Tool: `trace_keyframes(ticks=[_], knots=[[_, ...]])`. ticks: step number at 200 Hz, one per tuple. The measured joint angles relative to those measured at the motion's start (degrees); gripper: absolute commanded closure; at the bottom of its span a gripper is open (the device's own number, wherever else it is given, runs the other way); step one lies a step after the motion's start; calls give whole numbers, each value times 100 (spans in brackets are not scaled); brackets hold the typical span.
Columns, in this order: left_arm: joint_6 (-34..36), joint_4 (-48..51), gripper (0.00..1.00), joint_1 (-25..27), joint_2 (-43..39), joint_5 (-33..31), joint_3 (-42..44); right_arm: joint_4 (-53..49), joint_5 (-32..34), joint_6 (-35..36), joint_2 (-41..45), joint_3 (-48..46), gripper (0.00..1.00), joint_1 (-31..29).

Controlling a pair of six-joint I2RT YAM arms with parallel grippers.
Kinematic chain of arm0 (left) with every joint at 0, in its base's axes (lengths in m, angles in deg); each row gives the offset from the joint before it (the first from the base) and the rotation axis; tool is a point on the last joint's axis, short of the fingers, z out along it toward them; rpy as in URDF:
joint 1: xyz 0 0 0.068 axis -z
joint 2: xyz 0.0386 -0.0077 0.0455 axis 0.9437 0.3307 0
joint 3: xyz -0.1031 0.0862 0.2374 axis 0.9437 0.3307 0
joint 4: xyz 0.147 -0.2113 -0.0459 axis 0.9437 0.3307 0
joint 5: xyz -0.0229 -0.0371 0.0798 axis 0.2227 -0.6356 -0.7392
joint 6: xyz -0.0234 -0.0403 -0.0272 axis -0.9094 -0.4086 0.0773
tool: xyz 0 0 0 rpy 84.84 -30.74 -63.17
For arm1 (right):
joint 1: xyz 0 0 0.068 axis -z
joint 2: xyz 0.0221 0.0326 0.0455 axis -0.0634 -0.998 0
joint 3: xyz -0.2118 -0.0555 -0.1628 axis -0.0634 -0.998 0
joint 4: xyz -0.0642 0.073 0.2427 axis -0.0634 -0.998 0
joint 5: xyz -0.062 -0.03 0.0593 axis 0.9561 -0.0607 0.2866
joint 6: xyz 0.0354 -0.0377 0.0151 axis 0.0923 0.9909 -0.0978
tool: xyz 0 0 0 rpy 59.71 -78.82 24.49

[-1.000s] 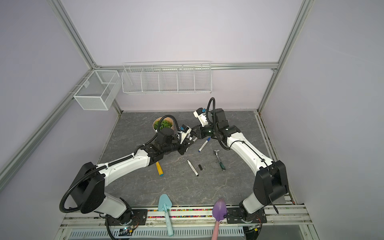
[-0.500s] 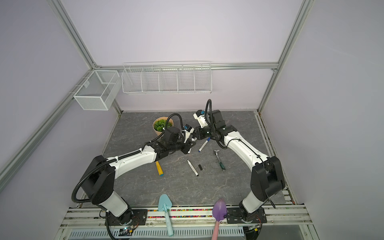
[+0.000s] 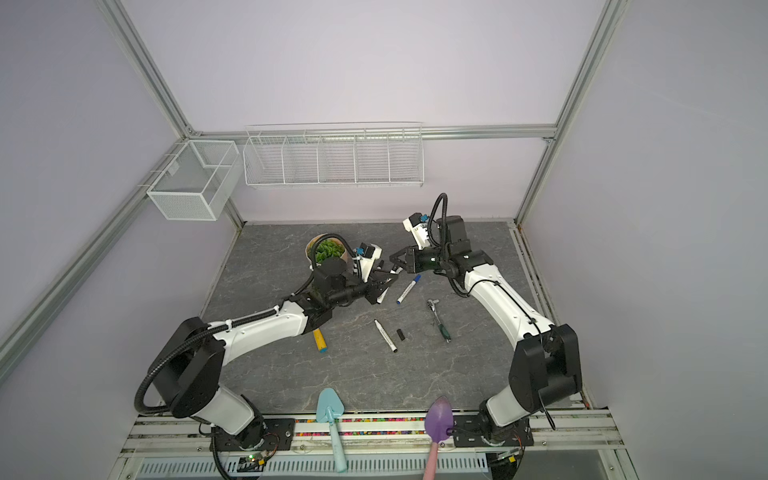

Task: Insert the pens into the pen caps
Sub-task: 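Open the right gripper and withdraw while the left gripper lifts the capped marker, then lower the capped marker beside the markers near the plant pot and release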

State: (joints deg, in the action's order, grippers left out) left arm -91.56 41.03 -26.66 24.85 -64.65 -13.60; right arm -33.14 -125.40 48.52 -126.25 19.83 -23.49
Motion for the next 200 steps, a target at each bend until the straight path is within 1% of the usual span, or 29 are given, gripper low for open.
trace_keyframes(ticks=[19, 37, 44, 49, 59, 64, 76, 85, 103, 122, 143, 156, 165, 181, 200], knots=[[-125, -291, 100, 57, -313, 37, 442, -229, -376, -203, 31, 2, 93, -11], [-247, -492, 100, 129, -407, 44, 691, -466, -540, -341, 15, 15, 93, -11], [-293, -577, 100, 149, -415, 44, 761, -568, -570, -387, 0, 46, 90, -11], [-319, -638, 100, 162, -415, 44, 800, -640, -581, -413, -15, 83, 86, -11], [-389, -785, 100, 179, -415, 44, 874, -776, -616, -483, -46, 166, 70, -11], [-433, -852, 100, 179, -415, 39, 894, -820, -632, -540, -57, 214, 63, -11], [-525, -1075, 100, 131, -415, -127, 929, -979, -610, -601, -63, 313, 55, 20], [-584, -1213, 100, 70, -415, -271, 949, -1001, -540, -752, -52, 382, 52, 74], [-651, -1416, 100, -39, -415, -520, 981, -938, -229, -960, 72, 431, 50, 243], [-780, -1563, 100, -225, -374, -673, 992, -804, 179, -1147, 374, 385, 50, 507], [-892, -1554, 100, -570, -173, -741, 973, -785, 632, -1161, 782, 308, 50, 649], [-796, -1182, 100, -761, 55, -813, 776, -817, 822, -1150, 931, 267, 51, 647], [-632, -765, 100, -837, 284, -894, 483, -874, 920, -1132, 979, 223, 52, 636], [-343, 2, 100, -852, 699, -1054, -164, -977, 1054, -1115, 979, 76, 52, 636], [-70, 787, 100, -846, 1167, -1427, -863, -1132, 1178, -1108, 949, -136, 53, 636]])
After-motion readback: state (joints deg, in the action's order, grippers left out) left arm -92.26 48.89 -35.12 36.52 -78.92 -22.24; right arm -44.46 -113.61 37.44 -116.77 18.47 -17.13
